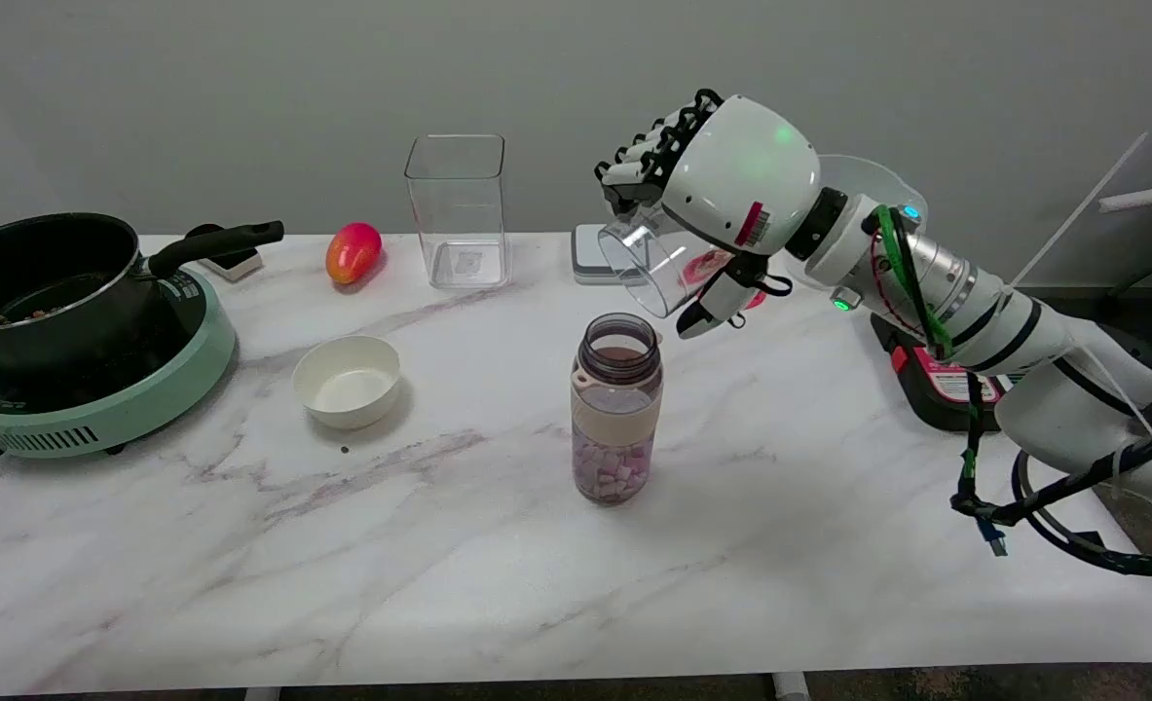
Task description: Place the measuring cup onto the table.
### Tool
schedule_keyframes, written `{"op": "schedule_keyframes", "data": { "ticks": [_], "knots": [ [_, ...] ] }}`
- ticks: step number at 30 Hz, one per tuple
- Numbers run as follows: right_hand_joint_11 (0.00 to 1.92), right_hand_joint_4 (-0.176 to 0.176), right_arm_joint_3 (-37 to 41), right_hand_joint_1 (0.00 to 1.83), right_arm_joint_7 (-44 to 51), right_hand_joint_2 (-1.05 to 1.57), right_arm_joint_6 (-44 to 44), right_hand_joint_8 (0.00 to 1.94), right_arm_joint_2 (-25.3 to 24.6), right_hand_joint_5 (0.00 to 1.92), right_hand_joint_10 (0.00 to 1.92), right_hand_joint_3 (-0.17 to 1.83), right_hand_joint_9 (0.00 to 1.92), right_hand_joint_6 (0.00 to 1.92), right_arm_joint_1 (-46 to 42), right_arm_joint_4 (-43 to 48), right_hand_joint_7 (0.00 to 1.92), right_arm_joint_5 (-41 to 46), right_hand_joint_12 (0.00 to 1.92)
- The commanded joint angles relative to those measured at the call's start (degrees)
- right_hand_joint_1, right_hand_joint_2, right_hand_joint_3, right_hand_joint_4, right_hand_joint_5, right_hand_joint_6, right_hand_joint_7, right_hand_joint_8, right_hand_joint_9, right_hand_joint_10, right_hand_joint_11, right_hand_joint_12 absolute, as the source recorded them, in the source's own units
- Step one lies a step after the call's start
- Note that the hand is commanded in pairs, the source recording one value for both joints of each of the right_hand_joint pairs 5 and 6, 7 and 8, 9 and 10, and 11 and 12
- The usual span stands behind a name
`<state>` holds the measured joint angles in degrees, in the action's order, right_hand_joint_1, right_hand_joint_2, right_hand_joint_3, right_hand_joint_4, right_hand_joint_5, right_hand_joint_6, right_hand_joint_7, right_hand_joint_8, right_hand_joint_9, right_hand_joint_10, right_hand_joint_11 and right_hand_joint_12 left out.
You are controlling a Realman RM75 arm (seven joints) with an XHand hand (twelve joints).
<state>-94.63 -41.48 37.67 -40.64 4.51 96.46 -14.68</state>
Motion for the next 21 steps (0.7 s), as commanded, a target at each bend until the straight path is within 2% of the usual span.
{"op": "schedule_keyframes", "data": {
  "ticks": [1,4,7,10,12,14,16,21],
  "knots": [
    [1.51,0.000,0.4,1.29,0.5,1.57,0.3,1.76,-1.2,1.88,1.70,0.20,1.70,1.88,0.3,-1.2,1.76,3.5,1.51],
    [1.46,0.000,1.1,1.27,-1.8,1.57,-0.2,1.75,-1.6,1.86,1.67,0.20,1.67,1.86,0.0,-4.1,1.75,15.9,1.46],
    [1.44,0.000,2.1,1.27,-6.4,1.57,0.5,1.72,-2.8,1.82,1.65,0.21,1.65,1.82,-0.1,-7.7,1.72,33.2,1.44],
    [1.42,0.000,3.4,1.26,-14.1,1.57,0.4,1.70,-3.7,1.75,1.63,0.23,1.63,1.75,-0.2,-8.8,1.70,57.1,1.42],
    [1.42,0.000,2.9,1.26,-19.6,1.57,3.6,1.70,-3.7,1.74,1.63,0.23,1.63,1.74,-0.6,-9.0,1.70,72.7,1.42],
    [1.40,0.000,2.2,1.25,-24.9,1.57,6.7,1.69,-3.7,1.73,1.61,0.24,1.61,1.73,-0.5,-9.9,1.69,78.7,1.40],
    [1.38,0.000,2.6,1.27,-29.4,1.54,8.2,1.66,-3.7,1.71,1.58,0.26,1.58,1.71,-0.9,-10.6,1.66,80.9,1.38],
    [1.35,0.000,3.6,1.37,-31.2,1.37,1.8,1.62,-3.3,1.65,1.55,0.36,1.55,1.65,0.0,-12.8,1.62,80.3,1.35]
  ]
}}
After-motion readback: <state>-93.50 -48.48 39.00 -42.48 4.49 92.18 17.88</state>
